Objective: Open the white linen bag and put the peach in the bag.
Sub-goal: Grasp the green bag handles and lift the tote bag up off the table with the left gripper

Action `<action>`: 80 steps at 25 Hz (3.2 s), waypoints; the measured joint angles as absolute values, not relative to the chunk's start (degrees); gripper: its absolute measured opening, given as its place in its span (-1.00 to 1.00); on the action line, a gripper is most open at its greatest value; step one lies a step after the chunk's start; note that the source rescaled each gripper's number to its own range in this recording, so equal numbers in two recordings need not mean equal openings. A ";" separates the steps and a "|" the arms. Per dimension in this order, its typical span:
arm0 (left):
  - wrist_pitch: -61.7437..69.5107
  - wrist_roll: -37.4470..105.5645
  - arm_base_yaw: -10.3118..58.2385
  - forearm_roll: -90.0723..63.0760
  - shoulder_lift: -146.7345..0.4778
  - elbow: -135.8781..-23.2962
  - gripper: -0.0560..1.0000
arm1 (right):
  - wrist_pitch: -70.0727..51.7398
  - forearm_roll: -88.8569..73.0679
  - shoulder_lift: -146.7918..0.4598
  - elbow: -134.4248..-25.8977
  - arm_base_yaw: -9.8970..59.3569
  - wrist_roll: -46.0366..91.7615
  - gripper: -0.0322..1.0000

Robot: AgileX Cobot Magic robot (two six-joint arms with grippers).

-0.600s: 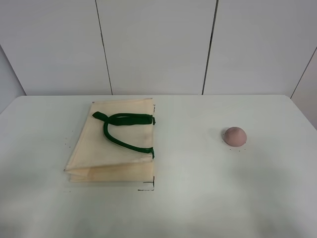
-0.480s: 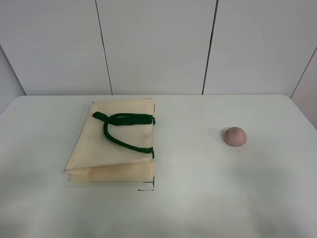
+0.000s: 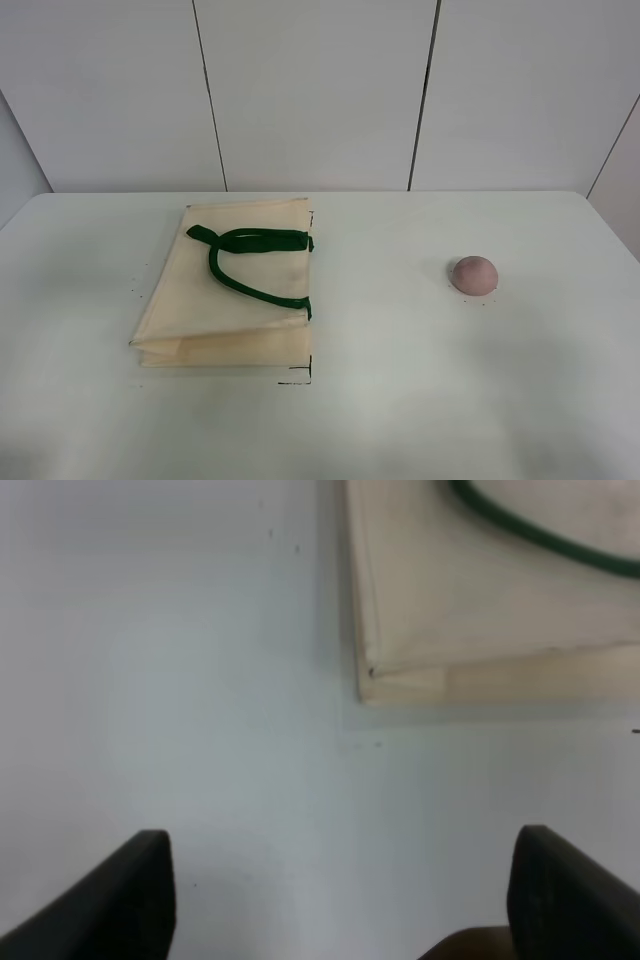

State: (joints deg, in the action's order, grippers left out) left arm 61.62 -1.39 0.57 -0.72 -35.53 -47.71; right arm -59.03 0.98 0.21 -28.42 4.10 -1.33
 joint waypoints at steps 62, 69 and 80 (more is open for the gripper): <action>49.49 -19.15 16.37 3.75 -134.52 -102.48 -0.89 | -59.03 0.98 0.21 -28.42 4.10 -1.33 1.00; 57.54 -18.68 16.37 5.20 -131.14 -109.17 -0.89 | -59.03 0.98 0.21 -28.42 4.10 -1.33 1.00; 66.92 -10.31 16.37 0.00 -115.16 -122.99 -0.89 | -59.03 0.98 0.21 -28.42 4.10 -1.33 1.00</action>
State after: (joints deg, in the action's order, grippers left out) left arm 66.92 -10.31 16.37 0.00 -115.16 -122.99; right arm -59.03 0.98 0.21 -28.42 4.10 -1.33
